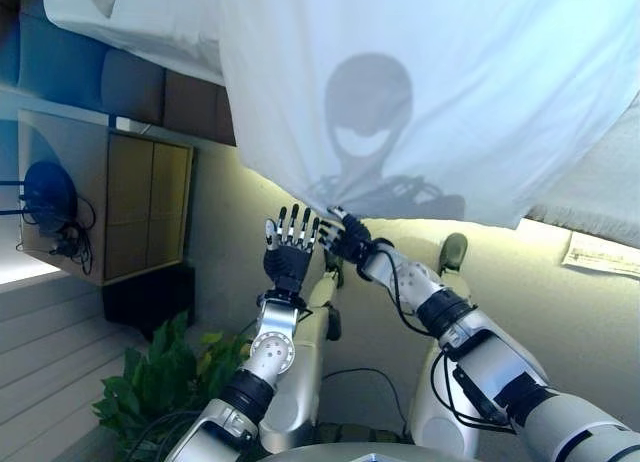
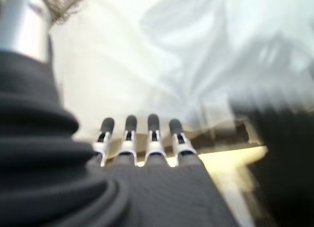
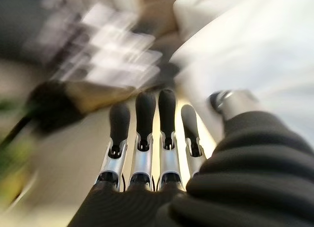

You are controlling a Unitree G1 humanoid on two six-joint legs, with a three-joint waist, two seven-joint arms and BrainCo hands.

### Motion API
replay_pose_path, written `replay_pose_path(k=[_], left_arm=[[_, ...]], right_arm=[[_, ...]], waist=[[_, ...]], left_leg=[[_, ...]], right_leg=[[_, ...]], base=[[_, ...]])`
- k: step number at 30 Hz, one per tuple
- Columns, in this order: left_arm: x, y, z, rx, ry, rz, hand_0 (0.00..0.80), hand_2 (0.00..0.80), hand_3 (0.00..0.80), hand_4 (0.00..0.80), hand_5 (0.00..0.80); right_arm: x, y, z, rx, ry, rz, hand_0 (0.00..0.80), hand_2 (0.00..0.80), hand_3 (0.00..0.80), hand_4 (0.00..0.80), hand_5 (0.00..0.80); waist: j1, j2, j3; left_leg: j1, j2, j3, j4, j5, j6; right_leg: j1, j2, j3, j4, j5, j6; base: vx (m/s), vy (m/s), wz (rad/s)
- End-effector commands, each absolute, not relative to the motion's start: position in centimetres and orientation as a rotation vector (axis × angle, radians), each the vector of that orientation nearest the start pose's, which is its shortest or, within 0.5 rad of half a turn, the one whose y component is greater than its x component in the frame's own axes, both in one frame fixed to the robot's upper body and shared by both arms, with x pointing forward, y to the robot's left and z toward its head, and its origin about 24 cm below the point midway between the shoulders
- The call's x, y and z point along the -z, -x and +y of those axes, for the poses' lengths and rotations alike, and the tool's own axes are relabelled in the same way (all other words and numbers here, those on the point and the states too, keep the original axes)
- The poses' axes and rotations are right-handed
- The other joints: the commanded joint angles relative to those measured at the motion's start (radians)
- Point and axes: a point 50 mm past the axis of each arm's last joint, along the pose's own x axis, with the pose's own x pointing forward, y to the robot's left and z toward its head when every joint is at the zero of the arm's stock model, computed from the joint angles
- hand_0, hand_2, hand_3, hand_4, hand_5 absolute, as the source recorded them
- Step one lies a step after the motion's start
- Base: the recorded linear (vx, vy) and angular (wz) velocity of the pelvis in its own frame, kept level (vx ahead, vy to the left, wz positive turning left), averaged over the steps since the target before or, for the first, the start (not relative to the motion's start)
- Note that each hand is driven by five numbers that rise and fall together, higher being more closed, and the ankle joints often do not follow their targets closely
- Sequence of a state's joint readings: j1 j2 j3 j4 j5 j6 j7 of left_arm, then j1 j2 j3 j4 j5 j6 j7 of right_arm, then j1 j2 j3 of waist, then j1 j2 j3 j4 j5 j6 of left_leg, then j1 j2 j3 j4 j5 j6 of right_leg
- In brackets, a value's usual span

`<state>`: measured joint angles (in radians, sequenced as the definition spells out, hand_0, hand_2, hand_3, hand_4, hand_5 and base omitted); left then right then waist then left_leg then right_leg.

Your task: Make the bed neatly

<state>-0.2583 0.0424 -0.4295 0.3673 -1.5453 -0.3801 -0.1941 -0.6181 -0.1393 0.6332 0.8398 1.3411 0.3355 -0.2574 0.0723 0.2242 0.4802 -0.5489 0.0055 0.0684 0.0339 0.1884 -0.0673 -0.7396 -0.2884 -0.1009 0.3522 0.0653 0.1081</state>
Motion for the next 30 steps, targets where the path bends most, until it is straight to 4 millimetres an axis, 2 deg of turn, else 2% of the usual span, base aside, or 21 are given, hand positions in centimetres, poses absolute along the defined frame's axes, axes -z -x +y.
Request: replay_pose_path(k=[1, 4, 6, 11, 16, 23, 27, 30], left_arm=[[-6.0, -29.8, 8.3, 0.256, 1.324, -0.098, 0.000, 0.000, 0.000, 0.000, 0.000], [-5.6, -30.1, 8.6, 0.234, 1.325, -0.074, 0.000, 0.000, 0.000, 0.000, 0.000], [-5.0, -30.4, 8.9, 0.213, 1.321, -0.048, 0.000, 0.000, 0.000, 0.000, 0.000], [-4.2, -30.7, 9.8, 0.169, 1.322, -0.015, 0.000, 0.000, 0.000, 0.000, 0.000], [-2.4, -30.4, 10.8, 0.115, 1.304, 0.038, 0.000, 0.000, 0.000, 0.000, 0.000], [2.7, -29.2, 12.9, -0.095, 1.182, 0.314, 0.000, 0.000, 0.000, 0.000, 0.000], [5.8, -27.6, 14.6, -0.191, 1.085, 0.465, 0.000, 0.000, 0.000, 0.000, 0.000], [8.3, -25.5, 15.6, -0.236, 1.073, 0.591, 0.000, 0.000, 0.000, 0.000, 0.000]], right_arm=[[3.4, -28.1, -1.4, -0.233, -0.616, 1.012, 0.000, 0.000, 0.000, 0.000, 0.000], [3.0, -30.0, -3.9, -0.143, -0.670, 0.955, 0.000, 0.000, 0.000, 0.000, 0.000], [2.1, -31.7, -6.2, -0.085, -0.704, 0.916, 0.000, 0.000, 0.000, 0.000, 0.000], [0.5, -33.4, -9.1, -0.066, -0.775, 0.880, 0.000, 0.000, 0.000, 0.000, 0.000], [0.9, -33.0, -10.2, -0.096, -0.753, 0.853, 0.000, 0.000, 0.000, 0.000, 0.000], [2.1, -32.1, -12.4, -0.135, -0.651, 0.766, 0.000, 0.000, 0.000, 0.000, 0.000], [2.9, -31.5, -13.6, -0.135, -0.583, 0.707, 0.000, 0.000, 0.000, 0.000, 0.000], [3.3, -31.0, -15.7, -0.114, -0.561, 0.662, 0.000, 0.000, 0.000, 0.000, 0.000]], waist=[[0.008, 0.046, 0.040], [0.007, 0.038, 0.040], [0.006, 0.035, 0.040], [-0.008, 0.021, 0.040], [-0.022, -0.010, 0.016], [-0.027, -0.106, -0.069], [-0.033, -0.157, -0.111], [-0.036, -0.182, -0.151]], left_leg=[[-0.029, -0.062, 0.029, 0.074, -0.001, 0.027], [0.016, -0.065, 0.023, 0.089, -0.020, 0.027], [0.060, -0.067, 0.022, 0.106, -0.041, 0.026], [0.145, -0.064, 0.030, 0.130, -0.072, 0.022], [0.221, -0.056, 0.037, 0.154, -0.111, 0.018], [0.290, -0.029, 0.037, 0.153, -0.125, 0.009], [0.339, -0.011, 0.030, 0.132, -0.130, 0.006], [0.382, 0.007, 0.031, 0.107, -0.128, 0.004]], right_leg=[[0.076, -0.026, 0.021, -0.160, 0.154, 0.039], [0.128, -0.035, 0.012, -0.160, 0.146, 0.037], [0.178, -0.045, 0.003, -0.155, 0.137, 0.036], [0.274, -0.061, -0.013, -0.161, 0.127, 0.037], [0.370, -0.068, -0.027, -0.166, 0.105, 0.036], [0.486, -0.059, -0.064, -0.215, 0.110, 0.043], [0.553, -0.033, -0.073, -0.245, 0.101, 0.042], [0.605, -0.012, -0.086, -0.269, 0.091, 0.041]], base=[[0.013, -0.100, 0.09], [0.023, -0.085, 0.10], [0.042, -0.067, 0.00], [0.041, -0.050, -0.02], [0.069, -0.094, -0.02], [0.051, -0.211, 0.02], [0.080, -0.239, -0.05], [0.092, -0.181, -0.07]])
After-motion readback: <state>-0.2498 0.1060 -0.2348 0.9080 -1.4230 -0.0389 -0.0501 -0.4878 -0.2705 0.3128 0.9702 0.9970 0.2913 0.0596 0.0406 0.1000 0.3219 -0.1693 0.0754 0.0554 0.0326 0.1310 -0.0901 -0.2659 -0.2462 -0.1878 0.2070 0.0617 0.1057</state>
